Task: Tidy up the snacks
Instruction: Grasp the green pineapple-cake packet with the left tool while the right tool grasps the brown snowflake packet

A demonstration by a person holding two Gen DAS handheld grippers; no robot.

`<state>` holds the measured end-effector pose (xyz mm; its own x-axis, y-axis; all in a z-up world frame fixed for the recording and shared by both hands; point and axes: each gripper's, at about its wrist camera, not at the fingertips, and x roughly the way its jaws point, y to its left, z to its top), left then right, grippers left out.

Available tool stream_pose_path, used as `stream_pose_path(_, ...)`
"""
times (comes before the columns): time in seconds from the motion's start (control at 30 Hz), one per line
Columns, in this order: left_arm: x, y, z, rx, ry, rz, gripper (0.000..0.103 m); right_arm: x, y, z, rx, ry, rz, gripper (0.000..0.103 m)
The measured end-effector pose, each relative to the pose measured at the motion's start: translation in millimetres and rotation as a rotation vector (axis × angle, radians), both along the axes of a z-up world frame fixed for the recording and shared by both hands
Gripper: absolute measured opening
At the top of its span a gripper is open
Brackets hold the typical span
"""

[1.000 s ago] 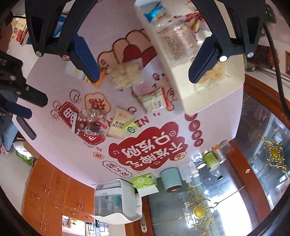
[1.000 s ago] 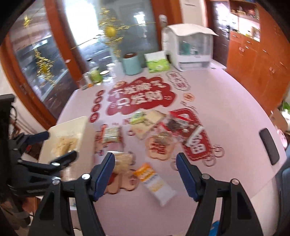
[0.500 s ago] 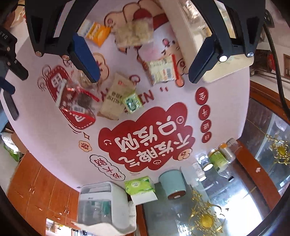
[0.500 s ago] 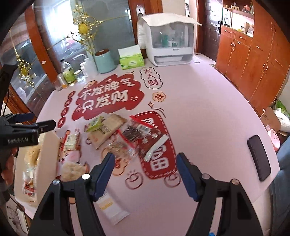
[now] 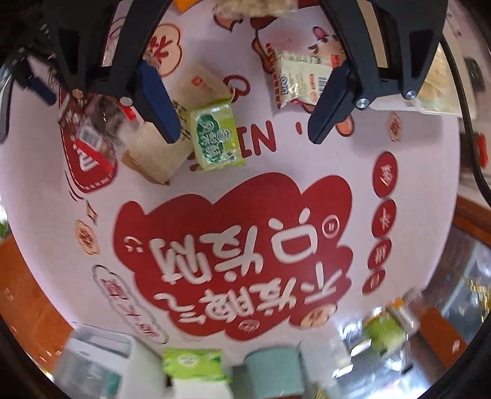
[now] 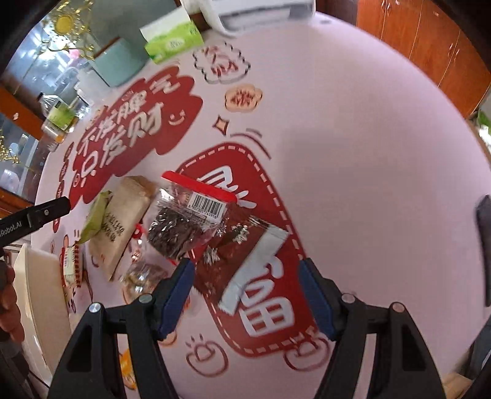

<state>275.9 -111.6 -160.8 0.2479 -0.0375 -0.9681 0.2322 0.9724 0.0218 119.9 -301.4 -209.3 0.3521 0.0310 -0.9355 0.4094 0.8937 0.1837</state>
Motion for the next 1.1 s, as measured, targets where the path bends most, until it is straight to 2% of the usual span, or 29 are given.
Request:
stream_pose_path(0.1,9.7,1.8,-12.6,-0.010,0.031,0.035,0.080,8.5,6.4,-13.9,0.010,0.026,0.020,0.063)
stream_pose_path(0.23,15.8,-3.2,-27.6,-0.005,0.063,0.034,0.080,12.8,21.1,-16.1,-0.067,0.022,0.084,0.059)
stream_pose_path(0.37,19.6,-9.2,-42.7,-0.002,0.100,0.026,0.075,12.1,25.7,-14.7,-0.129,-0.001,0.132,0.044)
stream_pose_path(0.5,19.8,-10.5,-50.6,-0.041,0.124,0.018,0.061,5.1,17.9,-14.8,-0.121,-0.037,0.155,0.032)
stream_pose_path(0.63,19.1,-8.7,-51.2,-0.104,0.138,0.010,0.037,-3.5,10.7,-15.3,-0.103,-0.052,0.170,0.030)
stream_pose_path(0.9,-0.9,-6.0,-46.3,-0.080,0.078,-0.004,0.036,-7.9,5.4,-14.0,-0.084,-0.054,0.161,0.027)
stream_pose_path(1.1,-27.9,13.0,-23.4,-0.076,0.025,0.010,0.035,-7.3,10.6,-10.7,-0.097,-0.055,0.177,0.024)
